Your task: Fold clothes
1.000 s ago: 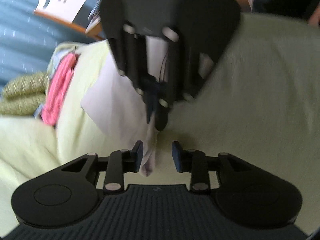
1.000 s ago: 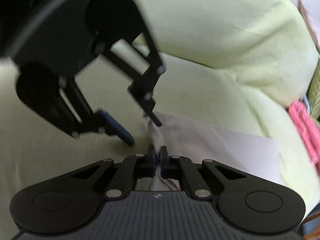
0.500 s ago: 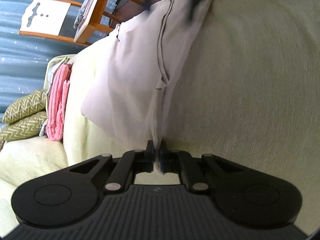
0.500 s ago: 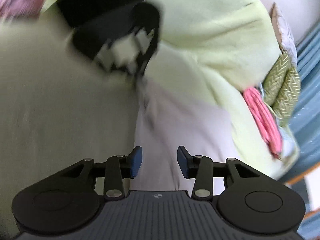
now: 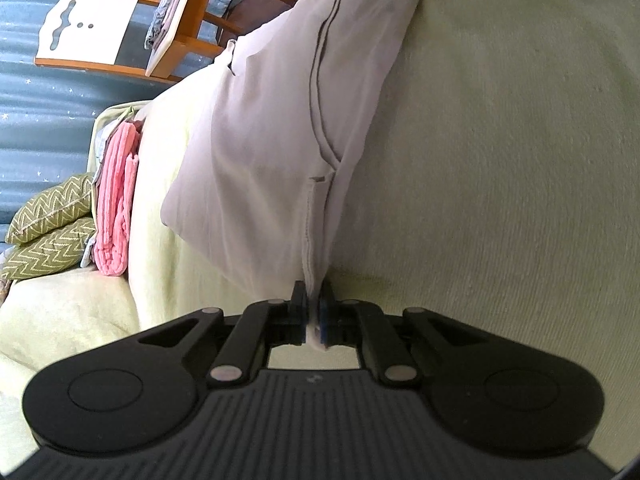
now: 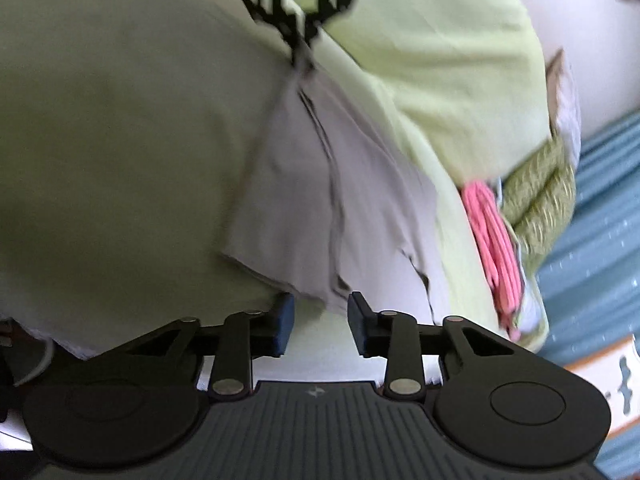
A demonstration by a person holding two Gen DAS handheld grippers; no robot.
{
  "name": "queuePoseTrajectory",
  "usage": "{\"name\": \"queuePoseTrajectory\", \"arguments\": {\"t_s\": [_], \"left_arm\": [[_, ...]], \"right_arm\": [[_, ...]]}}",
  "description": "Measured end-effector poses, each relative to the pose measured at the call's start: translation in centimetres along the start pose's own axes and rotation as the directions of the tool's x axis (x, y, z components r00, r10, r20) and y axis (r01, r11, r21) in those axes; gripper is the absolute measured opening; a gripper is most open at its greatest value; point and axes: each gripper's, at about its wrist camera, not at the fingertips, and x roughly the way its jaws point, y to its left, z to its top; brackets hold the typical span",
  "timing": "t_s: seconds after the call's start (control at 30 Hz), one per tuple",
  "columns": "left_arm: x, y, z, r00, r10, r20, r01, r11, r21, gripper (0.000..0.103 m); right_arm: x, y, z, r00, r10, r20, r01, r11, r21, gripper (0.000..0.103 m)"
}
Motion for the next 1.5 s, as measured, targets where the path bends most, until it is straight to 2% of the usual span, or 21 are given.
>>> {"name": "queuePoseTrajectory", "arguments": {"t_s": [0.07,0.13,0.23,0.33,0.43,0.5,0.57,0.67,0.73,0.8,0.83,0.93,1.0,1.1,1.2,1.27,1.33,1.37,1.4,1.47,1.5], "left_arm": [[0.0,-0.1,0.0,1.000,0.000,-0.005,0.000,1.000,0.003,0.003],[0.1,-0.1,0.0,1.000,0.000,-0.009,0.000,1.000,0.007,0.003],[0.2,0.1,0.1,1.000,-0.003,-0.016,0.003,1.000,-0.002,0.003],[0.3,0.4,0.1,1.000,-0.009,-0.018,0.009,1.000,-0.015,0.003],[0.5,0.5,0.1,1.000,-0.011,-0.019,0.011,1.000,-0.017,0.002],[0.6,0.6,0.1,1.000,-0.014,-0.021,0.014,1.000,-0.024,0.002],[0.7,0.8,0.2,0.999,-0.024,-0.026,0.023,0.999,-0.029,0.001],[0.8,1.6,0.2,0.998,-0.056,-0.032,0.056,0.998,-0.024,0.002],[0.7,2.8,0.3,0.994,-0.102,-0.035,0.101,0.994,-0.034,0.002],[0.6,4.5,0.5,0.987,-0.155,-0.038,0.153,0.987,-0.044,0.002],[0.5,5.5,0.6,0.983,-0.181,-0.037,0.179,0.983,-0.044,0.002],[0.7,9.9,1.7,0.967,-0.253,-0.026,0.251,0.966,-0.054,0.003],[1.7,13.8,2.6,0.952,-0.305,-0.011,0.303,0.949,-0.092,0.003],[5.1,19.4,4.4,0.925,-0.380,0.014,0.378,0.915,-0.139,0.003],[10.3,22.9,5.0,0.893,-0.450,0.013,0.442,0.871,-0.214,0.004],[13.9,24.9,5.1,0.865,-0.501,0.012,0.485,0.832,-0.271,0.011],[17.3,26.9,5.1,0.836,-0.549,0.016,0.522,0.786,-0.330,0.017],[18.4,27.6,4.9,0.824,-0.567,0.026,0.534,0.759,-0.372,0.017],[19.0,28.3,4.5,0.815,-0.578,0.041,0.539,0.731,-0.418,0.017],[19.2,29.7,3.5,0.799,-0.597,0.079,0.547,0.666,-0.507,0.020],[19.2,29.7,3.1,0.795,-0.600,0.088,0.545,0.643,-0.537,0.026]], "right_arm": [[-0.8,0.7,0.1,0.999,0.004,0.037,-0.004,1.000,-0.017,0.034],[-1.3,1.7,0.5,0.998,-0.031,0.051,0.034,0.998,-0.056,0.034],[-0.7,2.5,0.0,0.987,-0.124,0.103,0.135,0.985,-0.106,0.038],[2.1,0.9,-0.3,0.975,-0.206,0.080,0.210,0.976,-0.048,0.041],[3.4,-0.5,-0.3,0.977,-0.185,0.102,0.188,0.982,-0.022,0.038],[3.3,-0.6,-0.4,0.982,-0.154,0.109,0.158,0.987,-0.035,0.027],[3.3,-1.0,-0.5,0.986,-0.119,0.114,0.125,0.991,-0.042,0.023],[3.4,-3.2,-0.1,0.995,0.014,0.102,-0.015,1.000,0.017,0.010],[2.4,-5.1,-0.6,0.987,0.123,0.106,-0.134,0.984,0.113,0.005],[2.4,-8.0,-0.9,0.963,0.242,0.119,-0.263,0.940,0.217,0.003],[2.5,-9.7,-1.3,0.943,0.304,0.136,-0.332,0.900,0.282,0.003],[3.4,-15.0,-2.5,0.861,0.464,0.210,-0.506,0.734,0.453,0.002],[4.5,-18.4,-3.5,0.798,0.539,0.269,-0.588,0.601,0.541,0.002],[6.9,-22.0,-5.7,0.759,0.574,0.306,-0.607,0.456,0.651,0.002],[10.8,-25.3,-7.8,0.744,0.588,0.317,-0.588,0.352,0.729,0.002],[13.5,-26.5,-9.4,0.729,0.605,0.321,-0.573,0.283,0.769,0.004],[16.4,-27.5,-10.2,0.711,0.640,0.293,-0.552,0.249,0.795,0.017],[16.9,-27.4,-10.6,0.710,0.649,0.273,-0.535,0.246,0.808,0.022],[17.3,-27.6,-11.0,0.703,0.654,0.279,-0.535,0.229,0.813,0.023],[17.2,-28.1,-11.5,0.716,0.628,0.304,-0.523,0.194,0.830,0.026],[16.9,-28.3,-11.7,0.726,0.611,0.315,-0.513,0.175,0.841,0.027]]}}
